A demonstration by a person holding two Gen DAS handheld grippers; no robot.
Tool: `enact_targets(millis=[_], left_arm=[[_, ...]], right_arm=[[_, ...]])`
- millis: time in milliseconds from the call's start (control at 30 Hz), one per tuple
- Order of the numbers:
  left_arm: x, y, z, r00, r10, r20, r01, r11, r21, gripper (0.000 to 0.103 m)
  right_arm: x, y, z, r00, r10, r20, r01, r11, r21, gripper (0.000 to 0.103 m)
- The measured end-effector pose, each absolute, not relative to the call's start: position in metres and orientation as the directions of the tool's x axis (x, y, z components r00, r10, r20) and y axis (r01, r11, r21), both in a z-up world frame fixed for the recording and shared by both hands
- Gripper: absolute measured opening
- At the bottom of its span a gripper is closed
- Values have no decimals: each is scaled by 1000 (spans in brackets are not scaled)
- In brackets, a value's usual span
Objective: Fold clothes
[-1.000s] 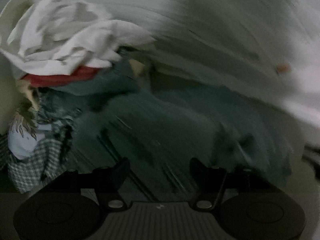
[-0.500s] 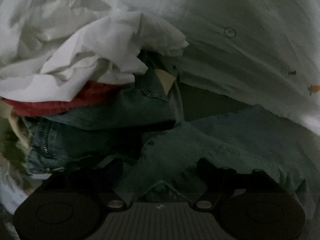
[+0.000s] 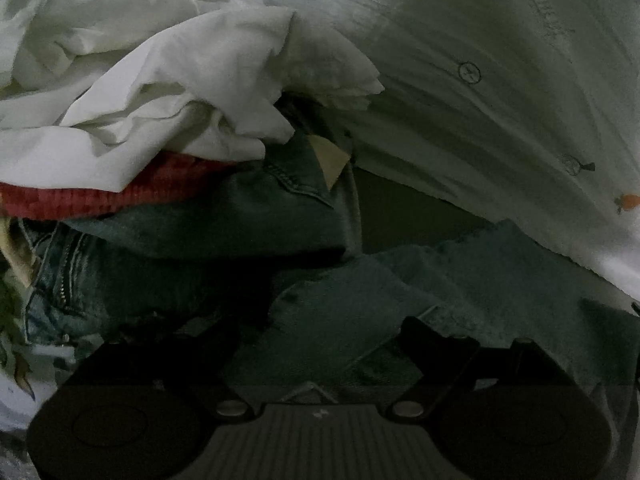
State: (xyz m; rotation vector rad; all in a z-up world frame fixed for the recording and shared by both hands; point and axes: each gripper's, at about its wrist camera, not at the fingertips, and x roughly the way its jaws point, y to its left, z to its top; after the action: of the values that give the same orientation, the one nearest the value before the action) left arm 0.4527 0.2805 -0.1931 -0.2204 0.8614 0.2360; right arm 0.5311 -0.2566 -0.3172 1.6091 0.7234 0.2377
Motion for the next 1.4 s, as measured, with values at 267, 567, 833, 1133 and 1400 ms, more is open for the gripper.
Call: enact_targets(millis=[267,567,833,1133,1400], left_arm=[[421,254,-163,658,142,-740,-345,930,-128,89],[376,206,-119,729,86,-679,-265,950,-163,89],[326,169,-123,723,-11,-691,-178,963,-201,89],[320,131,-174,598,-122,-792,-163,949,-269,88],[358,92,-182,584,-150,-797,-87,966,-245,82]], right_arm=[[522,-265,-229,846,519,124,26,-272,962,9],[466,-336,-43,692,553,464,-465,-150,872,9],[328,-454,-48,810,297,506,-540,39,841,8],[183,-530,-249,894,-11,-449,445,-104,889,11],[205,-525,-227,882,26,-470,467,76,881,24]])
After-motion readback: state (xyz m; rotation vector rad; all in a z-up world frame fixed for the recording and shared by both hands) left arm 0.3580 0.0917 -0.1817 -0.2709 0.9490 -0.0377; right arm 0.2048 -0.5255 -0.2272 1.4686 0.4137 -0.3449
